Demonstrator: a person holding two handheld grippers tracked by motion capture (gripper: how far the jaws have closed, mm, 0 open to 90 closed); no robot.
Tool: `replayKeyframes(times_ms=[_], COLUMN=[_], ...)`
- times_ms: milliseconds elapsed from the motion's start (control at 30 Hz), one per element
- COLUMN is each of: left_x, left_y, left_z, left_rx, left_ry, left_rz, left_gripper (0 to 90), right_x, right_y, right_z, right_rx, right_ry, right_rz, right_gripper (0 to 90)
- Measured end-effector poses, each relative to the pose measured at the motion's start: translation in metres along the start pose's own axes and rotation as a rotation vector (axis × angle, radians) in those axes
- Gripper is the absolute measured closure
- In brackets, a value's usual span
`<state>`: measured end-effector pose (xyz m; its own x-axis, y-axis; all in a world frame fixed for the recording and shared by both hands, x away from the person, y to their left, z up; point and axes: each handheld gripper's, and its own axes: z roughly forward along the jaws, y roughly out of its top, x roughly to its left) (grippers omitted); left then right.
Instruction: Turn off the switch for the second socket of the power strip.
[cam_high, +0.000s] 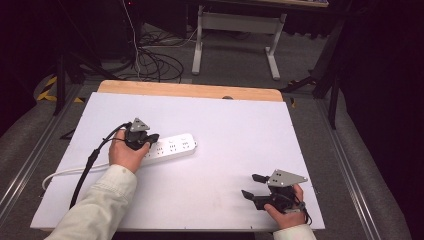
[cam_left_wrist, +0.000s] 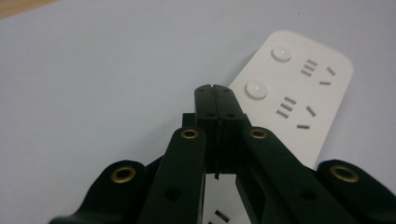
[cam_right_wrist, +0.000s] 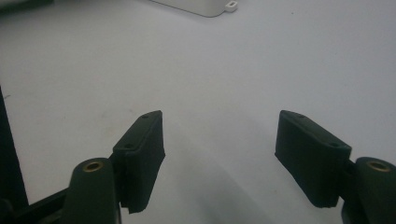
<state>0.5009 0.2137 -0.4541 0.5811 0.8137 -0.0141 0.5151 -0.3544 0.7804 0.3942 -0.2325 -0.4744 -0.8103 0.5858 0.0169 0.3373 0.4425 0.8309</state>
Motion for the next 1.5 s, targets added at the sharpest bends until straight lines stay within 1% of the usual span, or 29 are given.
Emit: replayKeyframes(times_ms=[33,100,200,267,333,367,400,433,467,500,533,567,667,700,733,767,867,1033,1067,1100,1133,1167,1300,1333,1367,1400,1433,1467,1500], left_x=[0.000,0.000,-0.002,-0.003,-0.005,-0.006,-0.007,-0.007,-0.009,-0.009,-0.010,-0.012,-0.017,-0.017,-0.018,-0.019,-0.020,-0.023,-0.023,-0.023,-0.024,-0.025,-0.028,-0.028,-0.029,-0.029,-0.030,-0.030,-0.031], left_y=[0.005,0.007,0.009,0.009,0.011,0.012,0.013,0.013,0.016,0.016,0.017,0.018,0.024,0.024,0.024,0.025,0.025,0.026,0.026,0.026,0.027,0.027,0.027,0.027,0.027,0.027,0.026,0.026,0.025], left_z=[-0.007,-0.012,-0.018,-0.020,-0.024,-0.026,-0.027,-0.027,-0.030,-0.030,-0.032,-0.033,-0.040,-0.040,-0.041,-0.043,-0.044,-0.048,-0.049,-0.050,-0.053,-0.055,-0.063,-0.066,-0.071,-0.071,-0.078,-0.078,-0.084], left_rx=[-0.022,-0.035,-0.052,-0.057,-0.073,-0.075,-0.077,-0.077,-0.079,-0.079,-0.078,-0.082,-0.087,-0.087,-0.089,-0.085,-0.088,-0.088,-0.086,-0.093,-0.118,-0.122,-0.142,-0.145,-0.159,-0.159,-0.171,-0.171,-0.180], left_ry=[-0.010,-0.025,-0.031,-0.026,-0.041,-0.031,-0.041,-0.041,-0.044,-0.044,-0.034,-0.044,-0.029,-0.029,-0.039,-0.042,-0.042,-0.072,-0.090,-0.107,-0.085,-0.071,-0.077,-0.085,-0.082,-0.082,-0.090,-0.090,-0.099], left_rz=[-0.005,-0.011,-0.004,0.000,-0.004,0.009,-0.001,-0.001,0.013,0.013,0.029,0.022,0.055,0.055,0.051,0.060,0.063,0.063,0.060,0.059,0.057,0.062,0.059,0.064,0.081,0.081,0.080,0.080,0.086], left_gripper=[90.0,90.0,90.0,90.0,90.0,90.0,90.0,90.0,90.0,90.0,90.0,90.0,90.0,90.0,90.0,90.0,90.0,89.9,89.9,82.4,72.9,66.7,53.2,53.2,45.4,43.0,39.8,37.4,34.7], right_x=[0.000,0.000,0.000,0.000,0.000,0.000,0.000,0.000,-0.001,-0.001,-0.001,-0.001,-0.001,-0.001,0.000,0.000,0.000,0.000,0.000,0.000,0.001,0.001,0.001,0.001,0.001,0.001,0.000,0.000,0.000], right_y=[0.000,0.000,0.000,0.000,0.000,0.000,0.000,0.000,0.000,0.000,0.000,0.000,0.000,0.000,0.000,0.000,0.000,0.000,0.000,0.000,0.000,0.000,0.000,0.000,0.000,0.000,0.000,0.000,0.000], right_z=[0.000,0.001,0.000,0.000,0.001,0.001,0.001,0.001,0.001,0.001,0.001,0.001,0.001,0.001,0.001,0.001,0.000,0.001,0.001,0.000,0.000,-0.001,0.000,0.000,0.000,0.000,0.000,0.000,0.000], right_rx=[0.002,0.002,0.001,0.001,0.002,0.003,0.004,0.003,0.004,0.005,0.005,0.006,0.005,0.003,0.003,0.003,0.003,0.004,0.004,0.002,0.001,0.001,0.001,0.001,0.001,0.001,0.000,0.001,0.003], right_ry=[0.001,0.003,0.000,-0.001,-0.002,-0.002,-0.002,0.000,-0.001,-0.002,-0.002,-0.002,-0.001,-0.001,-0.001,-0.003,-0.002,-0.003,-0.003,-0.003,-0.003,-0.003,-0.002,-0.002,-0.002,-0.002,-0.002,-0.003,-0.004], right_rz=[-0.001,-0.001,-0.002,-0.002,-0.002,-0.002,-0.002,-0.002,-0.002,-0.002,-0.002,-0.002,-0.003,-0.002,-0.002,-0.002,-0.003,-0.003,-0.003,-0.003,-0.004,-0.005,-0.004,-0.004,-0.004,-0.004,-0.004,-0.003,-0.002], right_gripper=[32.8,32.8,32.8,32.8,32.8,32.8,32.8,32.8,32.8,32.8,32.8,32.8,32.8,32.8,32.8,32.8,32.8,32.8,32.8,32.8,32.8,32.8,32.8,32.8,32.8,32.8,32.8,32.8,32.8])
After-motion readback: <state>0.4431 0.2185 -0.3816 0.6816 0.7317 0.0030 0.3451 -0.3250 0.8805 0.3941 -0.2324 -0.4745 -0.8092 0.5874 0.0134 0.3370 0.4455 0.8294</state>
